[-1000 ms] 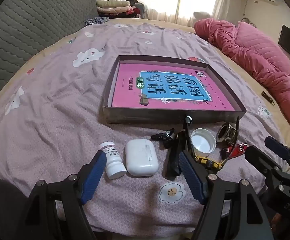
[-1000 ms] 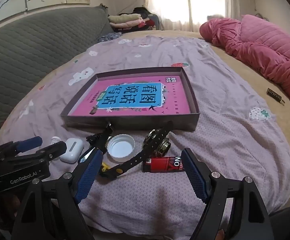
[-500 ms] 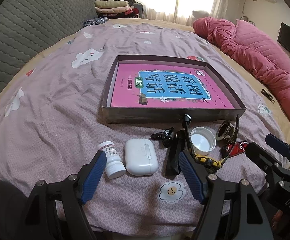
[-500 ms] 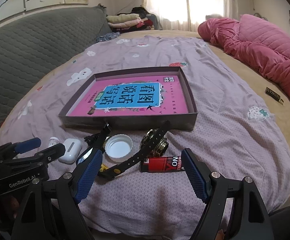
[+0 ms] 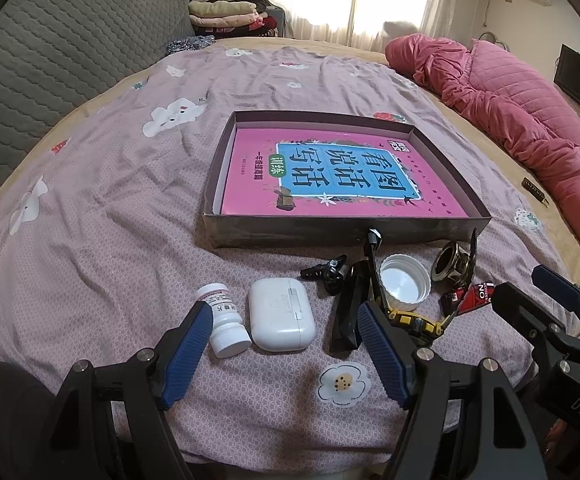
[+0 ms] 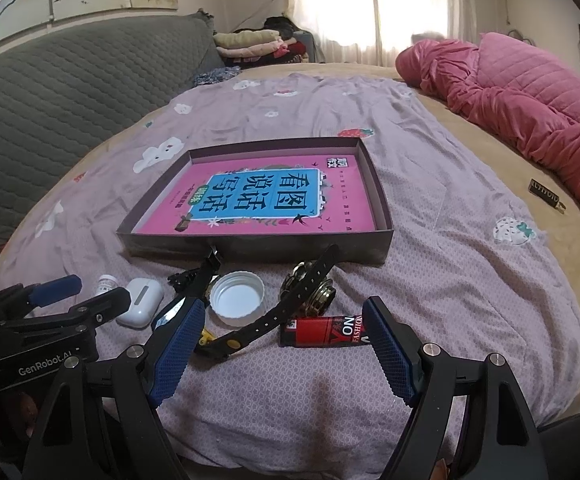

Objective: Organize rigid objects

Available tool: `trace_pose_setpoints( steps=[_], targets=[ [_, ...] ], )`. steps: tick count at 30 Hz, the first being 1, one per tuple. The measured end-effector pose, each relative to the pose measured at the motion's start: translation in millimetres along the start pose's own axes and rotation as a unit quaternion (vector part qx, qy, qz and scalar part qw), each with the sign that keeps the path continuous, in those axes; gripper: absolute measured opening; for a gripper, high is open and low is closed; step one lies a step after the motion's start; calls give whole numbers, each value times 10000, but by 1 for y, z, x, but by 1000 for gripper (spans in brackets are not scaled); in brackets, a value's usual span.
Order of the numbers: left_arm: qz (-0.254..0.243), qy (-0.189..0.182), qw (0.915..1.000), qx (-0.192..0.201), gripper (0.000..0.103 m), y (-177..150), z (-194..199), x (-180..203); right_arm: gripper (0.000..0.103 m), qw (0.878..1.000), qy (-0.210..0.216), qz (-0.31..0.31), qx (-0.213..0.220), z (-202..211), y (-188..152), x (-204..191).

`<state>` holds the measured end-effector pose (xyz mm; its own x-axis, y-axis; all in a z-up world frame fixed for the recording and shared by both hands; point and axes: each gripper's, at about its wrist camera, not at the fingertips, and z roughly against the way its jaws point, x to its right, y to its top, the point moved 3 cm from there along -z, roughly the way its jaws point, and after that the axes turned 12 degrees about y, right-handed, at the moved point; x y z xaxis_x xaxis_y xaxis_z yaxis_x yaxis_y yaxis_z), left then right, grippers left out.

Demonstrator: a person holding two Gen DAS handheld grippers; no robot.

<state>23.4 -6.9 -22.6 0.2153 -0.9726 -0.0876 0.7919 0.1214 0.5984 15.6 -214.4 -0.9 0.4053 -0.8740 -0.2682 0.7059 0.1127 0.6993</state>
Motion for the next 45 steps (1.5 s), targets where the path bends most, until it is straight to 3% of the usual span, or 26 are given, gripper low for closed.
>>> trace_pose_setpoints(
  steps=[31,45],
  targets=[
    [-1,-7,10000,49,75,1,3,1,82,10000,-42,69,33,3,3,-1],
    [253,43,9997,-44,75,5,1,-20,82,9999,5,16,105,5,6,4]
  ],
)
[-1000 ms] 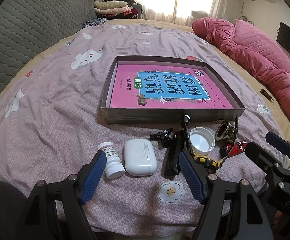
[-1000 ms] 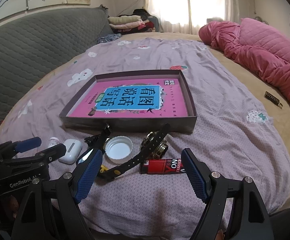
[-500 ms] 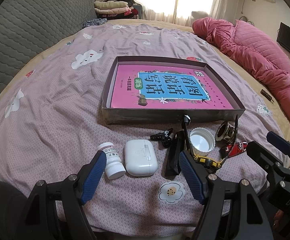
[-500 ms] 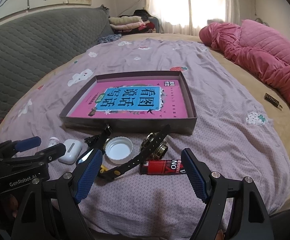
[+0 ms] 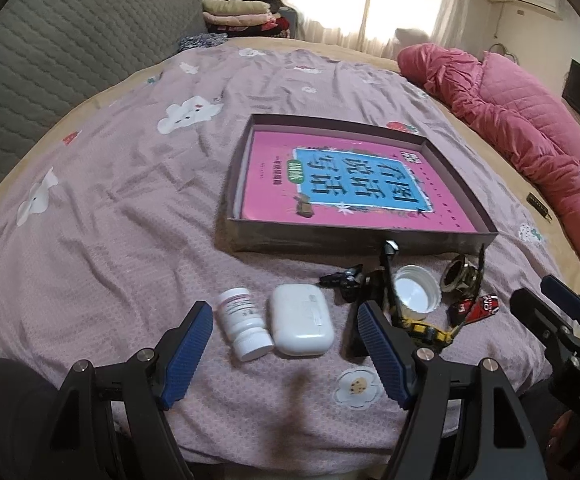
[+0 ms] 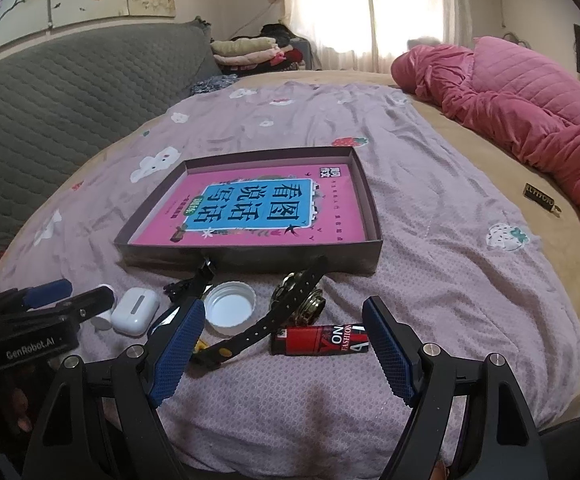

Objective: Organize rigid objects

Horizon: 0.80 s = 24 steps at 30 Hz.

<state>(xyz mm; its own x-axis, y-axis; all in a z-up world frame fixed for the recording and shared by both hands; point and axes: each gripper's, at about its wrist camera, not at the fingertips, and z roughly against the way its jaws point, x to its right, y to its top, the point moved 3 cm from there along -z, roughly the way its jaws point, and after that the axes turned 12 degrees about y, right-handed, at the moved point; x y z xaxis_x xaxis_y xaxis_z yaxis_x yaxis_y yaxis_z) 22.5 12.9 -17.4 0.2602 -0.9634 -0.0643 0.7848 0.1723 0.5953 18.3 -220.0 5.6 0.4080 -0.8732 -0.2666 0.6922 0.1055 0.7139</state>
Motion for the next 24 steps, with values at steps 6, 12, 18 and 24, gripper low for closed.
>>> trace_pose_setpoints(
  steps=[6,12,18,24],
  targets=[
    [176,58,9997,-174,75,-4,-2,-17,82,9996,113,242,-25,-1,-1,-12],
    [358,125,9986,-371,75,-9,-6,-36,82,9988,246,406,-124,-6,-4,-21],
    [393,159,9975,-559,75,-14,-14,-38,82,9967,431,618,-287,-14,-7,-32],
    [430,155,9971,-616,75,-12,-20,-36,82,9936,561,858,-468,-21,-13,-45]
  ],
)
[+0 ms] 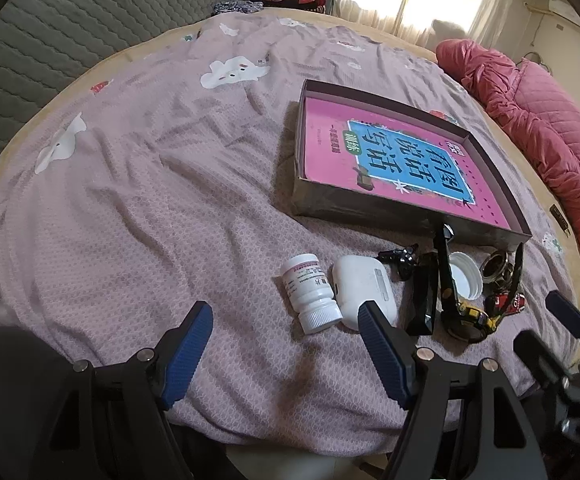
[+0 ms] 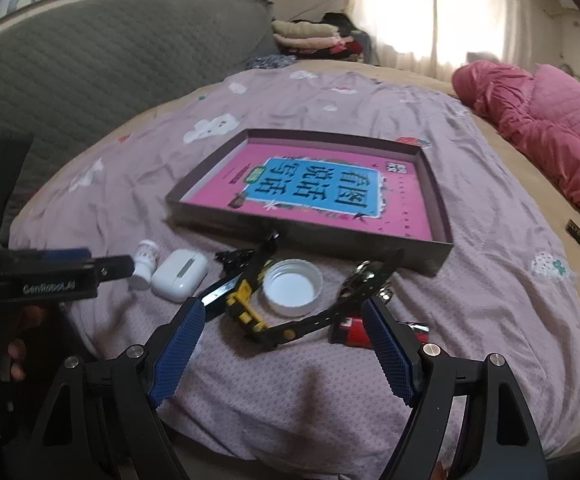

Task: Organize rigid objects
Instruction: 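Grasp the white pill bottle with the left tool while the right tool grasps the yellow watch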

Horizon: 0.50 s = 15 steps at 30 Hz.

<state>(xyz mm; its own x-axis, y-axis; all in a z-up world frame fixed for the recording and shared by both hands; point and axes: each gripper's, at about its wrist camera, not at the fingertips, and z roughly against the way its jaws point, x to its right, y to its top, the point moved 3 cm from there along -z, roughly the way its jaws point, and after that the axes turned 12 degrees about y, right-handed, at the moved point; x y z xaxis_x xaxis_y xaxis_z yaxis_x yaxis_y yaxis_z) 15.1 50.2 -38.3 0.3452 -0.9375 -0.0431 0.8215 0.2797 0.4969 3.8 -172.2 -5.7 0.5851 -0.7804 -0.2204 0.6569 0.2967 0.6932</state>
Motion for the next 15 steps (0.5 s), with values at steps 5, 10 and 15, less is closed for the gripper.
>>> trace_pose_setpoints(
  steps=[5,10,15],
  targets=[
    [0,112,9997,-197,75,2,-15,2,82,10000,13,33,-69,-5,0,-1],
    [32,51,9992,-389,74,1,-25,2,82,9997,16,134,-180,-11,-1,-5],
    [95,-93,9988,-472,64,5,-32,0,82,9988,43,303,-376,-22,-3,-8]
  ],
)
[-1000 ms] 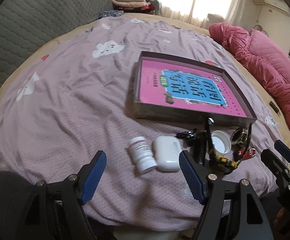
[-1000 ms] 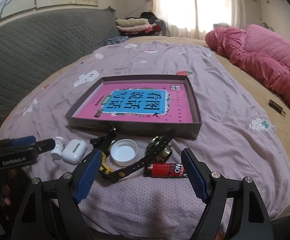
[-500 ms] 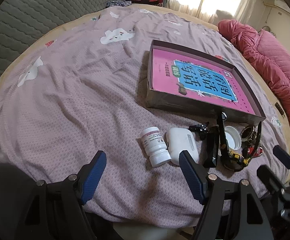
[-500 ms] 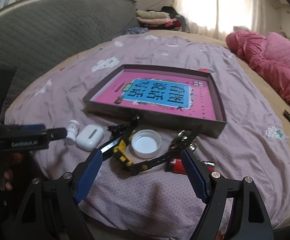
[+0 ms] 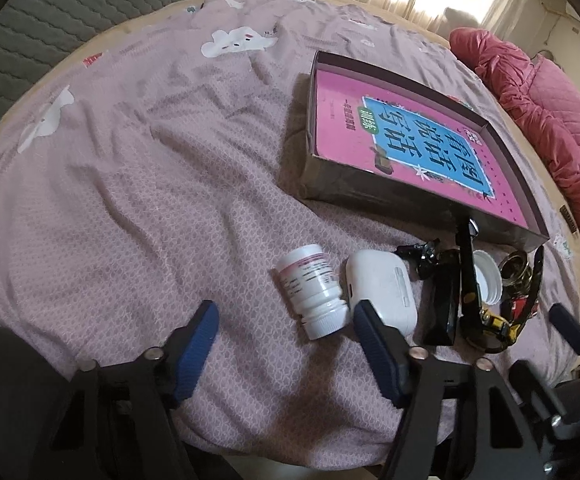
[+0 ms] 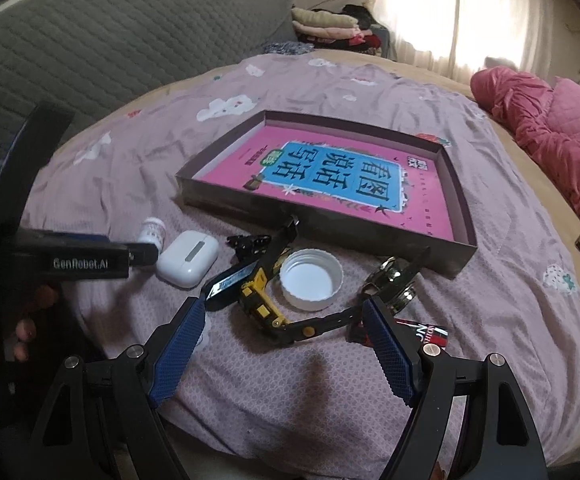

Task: Organize rigid objects
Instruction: 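Grasp the white pill bottle with the left tool while the right tool grasps the yellow watch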

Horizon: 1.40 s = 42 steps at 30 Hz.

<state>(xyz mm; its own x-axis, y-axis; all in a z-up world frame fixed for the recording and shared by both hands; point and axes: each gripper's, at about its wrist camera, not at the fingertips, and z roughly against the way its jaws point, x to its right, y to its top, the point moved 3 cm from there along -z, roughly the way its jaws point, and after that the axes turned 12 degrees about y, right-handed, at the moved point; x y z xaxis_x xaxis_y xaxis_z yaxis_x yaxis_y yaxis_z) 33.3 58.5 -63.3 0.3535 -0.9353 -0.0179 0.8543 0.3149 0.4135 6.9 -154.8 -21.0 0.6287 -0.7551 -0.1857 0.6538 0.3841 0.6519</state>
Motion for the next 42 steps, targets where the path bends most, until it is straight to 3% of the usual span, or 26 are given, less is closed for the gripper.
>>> trace_pose_setpoints(
  steps=[8,15,21,37,42],
  targets=[
    [-42,-117,9999,-6,50,6,-6,1,79,9979,89,621,-142,-11,3,-3],
    [-72,-147,9999,-17,47,11,-10,3,46,9927,289,1042,-538,-31,3,-6],
    [5,-212,9997,-101,46,13,-16,1,30,9907,489,1089,-646,-38,2,-6],
    [253,-247,9992,-204,42,22,-32,0,23,9880,480,1200,-844,-59,2,-8],
    [560,-399,9974,-211,28,27,-37,-10,22,9890,502,1164,-759,-57,4,-8]
  ],
)
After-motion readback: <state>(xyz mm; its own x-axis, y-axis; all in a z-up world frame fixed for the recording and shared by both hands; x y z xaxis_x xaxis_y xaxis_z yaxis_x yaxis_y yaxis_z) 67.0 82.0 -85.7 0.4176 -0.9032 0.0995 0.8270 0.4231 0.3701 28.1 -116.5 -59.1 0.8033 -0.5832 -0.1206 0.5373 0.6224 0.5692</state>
